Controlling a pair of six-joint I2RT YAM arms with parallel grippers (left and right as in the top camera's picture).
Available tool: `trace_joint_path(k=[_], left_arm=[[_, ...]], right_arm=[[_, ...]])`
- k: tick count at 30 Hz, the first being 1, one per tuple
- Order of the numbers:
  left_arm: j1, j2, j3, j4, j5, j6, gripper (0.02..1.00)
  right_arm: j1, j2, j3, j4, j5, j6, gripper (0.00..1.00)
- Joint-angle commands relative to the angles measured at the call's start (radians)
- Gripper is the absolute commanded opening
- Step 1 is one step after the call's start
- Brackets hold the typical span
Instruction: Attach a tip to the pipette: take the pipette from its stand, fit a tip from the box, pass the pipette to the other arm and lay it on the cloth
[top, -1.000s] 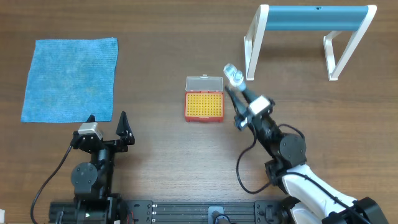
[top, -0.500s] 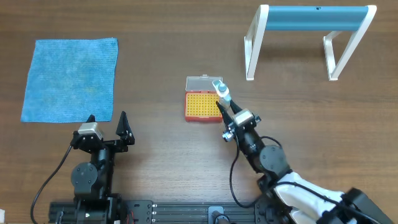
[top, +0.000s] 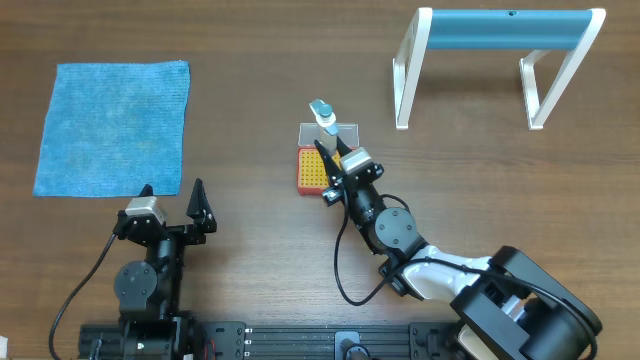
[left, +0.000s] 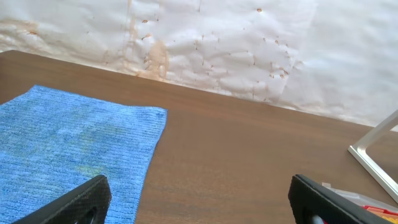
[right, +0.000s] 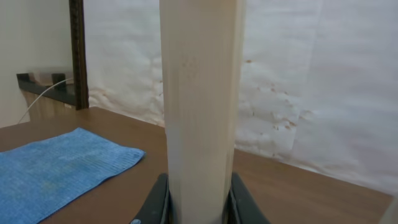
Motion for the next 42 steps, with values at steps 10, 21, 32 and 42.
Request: trace_joint_path(k=[10,21,32,42], left_arm=[[0.002,-0.005,-0.004,-0.003,0.001,-0.002,0.923],[0.002,-0.005,-0.004,-0.003,0.001,-0.002,0.923],[0.002,-0.005,-0.004,-0.003,0.001,-0.002,0.921],[0.002,-0.005,-0.004,-0.003,0.001,-0.002,0.925]], right_arm=[[0.018,0.052,0.053,-0.043,0.072,0.061,0.075],[0.052,0.045,0.040,0.003,0.120,0.049,0.075],[0.049,0.147,0.041,0.069,0.121,0.023,0.075],[0.030,0.196,0.082,0.071,0.124,0.016,0.075]])
